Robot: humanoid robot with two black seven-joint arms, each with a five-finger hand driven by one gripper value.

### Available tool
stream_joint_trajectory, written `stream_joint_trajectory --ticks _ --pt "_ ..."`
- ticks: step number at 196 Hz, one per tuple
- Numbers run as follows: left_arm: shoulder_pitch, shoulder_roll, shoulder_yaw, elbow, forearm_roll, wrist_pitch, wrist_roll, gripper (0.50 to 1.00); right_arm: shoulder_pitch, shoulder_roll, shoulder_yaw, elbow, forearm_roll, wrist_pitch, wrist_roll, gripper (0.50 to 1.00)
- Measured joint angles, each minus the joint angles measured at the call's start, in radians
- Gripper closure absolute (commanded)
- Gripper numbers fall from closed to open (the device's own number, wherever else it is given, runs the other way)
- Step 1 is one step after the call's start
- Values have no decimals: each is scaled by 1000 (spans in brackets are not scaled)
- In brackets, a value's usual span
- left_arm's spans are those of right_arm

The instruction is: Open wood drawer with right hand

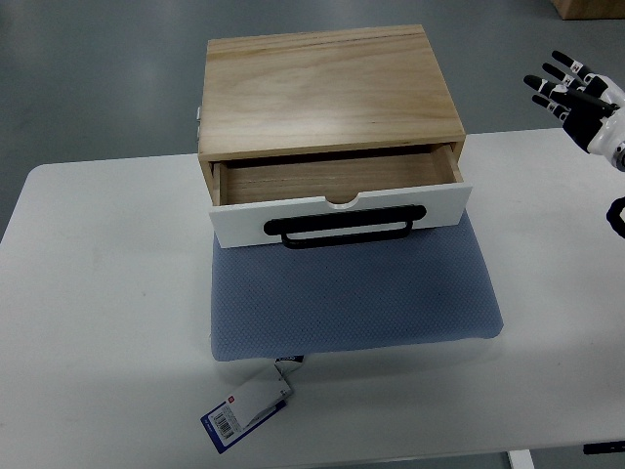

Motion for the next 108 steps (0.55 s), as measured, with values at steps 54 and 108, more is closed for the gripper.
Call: stream_joint_trajectory --ticks 54,108 --pt "0 0 0 0 0 0 0 500 -54 67 35 -3 -91 -1 -2 572" --pt "0 0 0 0 0 0 -1 500 -94 122 51 -6 -89 1 -2 570"
